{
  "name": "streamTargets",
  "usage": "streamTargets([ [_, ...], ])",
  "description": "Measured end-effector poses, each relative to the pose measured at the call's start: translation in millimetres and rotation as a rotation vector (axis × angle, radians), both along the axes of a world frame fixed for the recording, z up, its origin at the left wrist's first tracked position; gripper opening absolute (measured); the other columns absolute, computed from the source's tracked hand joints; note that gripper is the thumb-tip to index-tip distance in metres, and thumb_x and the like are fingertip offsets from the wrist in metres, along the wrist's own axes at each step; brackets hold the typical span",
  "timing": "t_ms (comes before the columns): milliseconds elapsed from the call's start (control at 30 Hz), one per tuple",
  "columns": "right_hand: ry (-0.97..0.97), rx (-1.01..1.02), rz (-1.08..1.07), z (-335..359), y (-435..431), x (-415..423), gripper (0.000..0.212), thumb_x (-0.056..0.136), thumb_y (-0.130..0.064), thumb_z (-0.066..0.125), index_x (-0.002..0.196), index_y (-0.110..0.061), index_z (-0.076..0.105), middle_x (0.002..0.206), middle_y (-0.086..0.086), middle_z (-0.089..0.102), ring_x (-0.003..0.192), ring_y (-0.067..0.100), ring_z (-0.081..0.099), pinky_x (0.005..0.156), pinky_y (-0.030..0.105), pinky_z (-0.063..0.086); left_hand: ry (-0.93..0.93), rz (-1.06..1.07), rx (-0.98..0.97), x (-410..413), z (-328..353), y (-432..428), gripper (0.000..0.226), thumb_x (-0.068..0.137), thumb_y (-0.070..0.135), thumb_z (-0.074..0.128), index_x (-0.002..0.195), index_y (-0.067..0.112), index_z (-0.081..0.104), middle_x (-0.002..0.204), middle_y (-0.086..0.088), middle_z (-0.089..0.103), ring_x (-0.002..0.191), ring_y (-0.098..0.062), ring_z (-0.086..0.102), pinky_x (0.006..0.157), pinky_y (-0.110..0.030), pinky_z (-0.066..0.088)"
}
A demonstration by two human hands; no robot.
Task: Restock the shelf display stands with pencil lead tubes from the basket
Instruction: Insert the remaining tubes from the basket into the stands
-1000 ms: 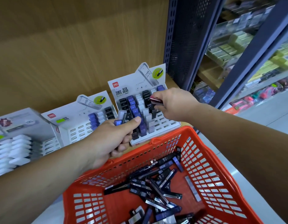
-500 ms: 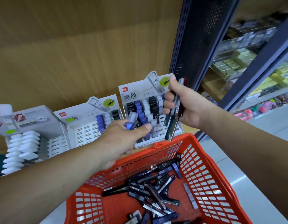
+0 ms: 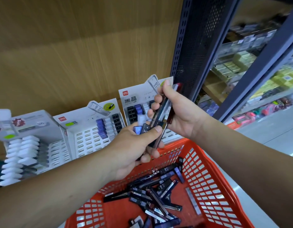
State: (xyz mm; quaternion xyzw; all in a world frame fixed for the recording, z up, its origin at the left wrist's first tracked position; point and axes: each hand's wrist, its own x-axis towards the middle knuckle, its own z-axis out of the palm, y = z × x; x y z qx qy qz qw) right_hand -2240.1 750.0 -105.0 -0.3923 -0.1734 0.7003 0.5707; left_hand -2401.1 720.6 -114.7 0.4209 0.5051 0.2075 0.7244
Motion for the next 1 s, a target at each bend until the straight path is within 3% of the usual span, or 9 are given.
streamTargets([
  [200, -0.022, -0.002, -0.027, -3.3, -0.9, -8.0, 0.03, 0.105, -0.034, 0.056, 0.123, -0.012, 0.064, 0.087, 0.005, 0.063, 0.076, 0.019, 0.064, 0.085, 0.04, 0.063, 0.039, 0.079, 0.034, -0.4, 2.9, 1.5, 0.024, 0.094, 0.028, 0.074, 0.111, 0.011, 0.071, 0.088, -0.011, 0.077, 0.052, -0.013, 0.06, 0.052, -0.023, 0.037],
  [333, -0.049, -0.007, -0.002, -5.1, -5.8, -15.6, 0.037, 0.107, -0.033, 0.051, 0.095, -0.016, 0.081, 0.092, 0.004, 0.077, 0.091, 0.021, 0.075, 0.099, 0.042, 0.058, 0.07, 0.116, 0.088, -3.6, 3.9, 3.5, 0.019, 0.095, 0.021, 0.074, 0.106, 0.006, 0.072, 0.085, -0.011, 0.078, 0.046, -0.009, 0.059, 0.06, -0.027, 0.041],
  [400, -0.045, 0.003, 0.014, -5.8, -6.4, -18.8, 0.034, 0.108, -0.032, 0.048, 0.105, -0.012, 0.075, 0.102, 0.005, 0.079, 0.1, 0.021, 0.075, 0.101, 0.04, 0.056, 0.094, 0.109, 0.116, -5.2, 3.2, 3.6, 0.02, 0.094, 0.021, 0.075, 0.106, 0.005, 0.072, 0.084, -0.01, 0.078, 0.047, -0.008, 0.059, 0.062, -0.027, 0.045],
  [500, -0.024, -0.003, 0.043, -8.5, -7.7, -20.7, 0.024, 0.109, -0.027, 0.048, 0.122, -0.011, 0.06, 0.111, 0.007, 0.078, 0.103, 0.022, 0.075, 0.092, 0.037, 0.06, 0.102, 0.068, 0.094, -9.4, 0.5, 4.1, 0.022, 0.092, 0.019, 0.076, 0.107, 0.003, 0.073, 0.089, -0.011, 0.079, 0.06, -0.01, 0.07, 0.063, -0.026, 0.048],
  [600, -0.069, -0.049, 0.052, -11.4, -9.1, -14.2, 0.023, 0.109, -0.02, 0.05, 0.122, -0.006, 0.061, 0.099, 0.01, 0.077, 0.086, 0.025, 0.076, 0.08, 0.039, 0.064, 0.094, -0.027, -0.037, -19.3, -2.4, 9.1, 0.029, 0.09, 0.018, 0.078, 0.113, 0.003, 0.07, 0.096, -0.014, 0.079, 0.084, -0.019, 0.078, 0.055, -0.02, 0.049],
  [733, -0.313, -0.062, 0.222, -14.5, -14.7, 4.9, 0.023, 0.108, -0.02, 0.051, 0.123, -0.005, 0.061, 0.087, 0.008, 0.072, 0.071, 0.021, 0.068, 0.067, 0.035, 0.058, 0.343, -0.079, 0.128, -42.2, -4.8, 22.5, 0.014, 0.092, 0.018, 0.076, 0.099, 0.006, 0.074, 0.076, -0.006, 0.076, 0.051, -0.009, 0.06, 0.049, -0.022, 0.041],
  [800, -0.385, -0.054, 0.404, -17.3, -19.0, 12.2, 0.022, 0.106, -0.022, 0.055, 0.119, -0.006, 0.062, 0.078, 0.004, 0.065, 0.062, 0.017, 0.057, 0.061, 0.031, 0.048, 0.393, 0.012, 0.293, -46.6, -1.6, 29.7, 0.01, 0.092, 0.025, 0.077, 0.091, 0.016, 0.076, 0.064, -0.002, 0.067, 0.05, -0.012, 0.053, 0.051, -0.026, 0.041],
  [900, -0.435, 0.002, 0.668, -15.8, -24.1, 10.5, 0.014, 0.102, -0.024, 0.062, 0.101, -0.011, 0.068, 0.067, -0.001, 0.055, 0.055, 0.013, 0.043, 0.055, 0.029, 0.036, 0.267, 0.057, 0.433, -37.7, 7.7, 32.1, 0.007, 0.092, 0.03, 0.077, 0.096, 0.024, 0.077, 0.06, -0.004, 0.059, 0.054, -0.015, 0.053, 0.054, -0.028, 0.043],
  [1000, -0.436, 0.059, 0.823, -14.0, -24.5, 4.2, 0.044, 0.107, -0.017, 0.054, 0.068, -0.025, 0.071, 0.057, -0.005, 0.051, 0.05, 0.011, 0.039, 0.054, 0.029, 0.03, 0.189, -0.031, 0.443, -28.5, 10.9, 29.3, 0.019, 0.089, 0.035, 0.078, 0.104, 0.024, 0.077, 0.069, -0.009, 0.065, 0.059, -0.016, 0.055, 0.056, -0.03, 0.044],
])
